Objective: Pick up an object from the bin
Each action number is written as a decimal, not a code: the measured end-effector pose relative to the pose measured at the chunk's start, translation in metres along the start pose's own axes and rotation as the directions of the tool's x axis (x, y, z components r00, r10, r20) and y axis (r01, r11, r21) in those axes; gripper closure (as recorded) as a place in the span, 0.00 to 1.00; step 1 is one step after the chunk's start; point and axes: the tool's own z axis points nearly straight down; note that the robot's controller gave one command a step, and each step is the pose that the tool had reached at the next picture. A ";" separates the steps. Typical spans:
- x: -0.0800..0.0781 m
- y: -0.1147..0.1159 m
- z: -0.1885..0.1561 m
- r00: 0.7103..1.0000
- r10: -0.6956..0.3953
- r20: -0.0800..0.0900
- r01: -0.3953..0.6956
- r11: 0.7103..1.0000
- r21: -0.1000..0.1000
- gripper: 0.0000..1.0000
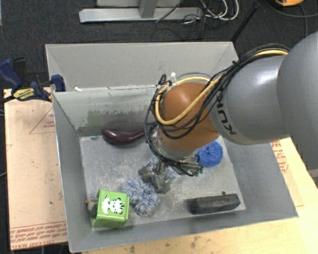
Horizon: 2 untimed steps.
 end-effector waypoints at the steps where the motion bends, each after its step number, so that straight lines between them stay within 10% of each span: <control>1: 0.000 0.000 0.000 1.000 0.000 0.000 0.000 1.000 0.000 1.00; 2: 0.000 0.000 0.000 1.000 0.000 0.000 0.000 1.000 -0.001 1.00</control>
Offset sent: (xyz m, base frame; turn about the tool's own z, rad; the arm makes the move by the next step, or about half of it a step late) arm 0.0000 0.0000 0.0000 0.0000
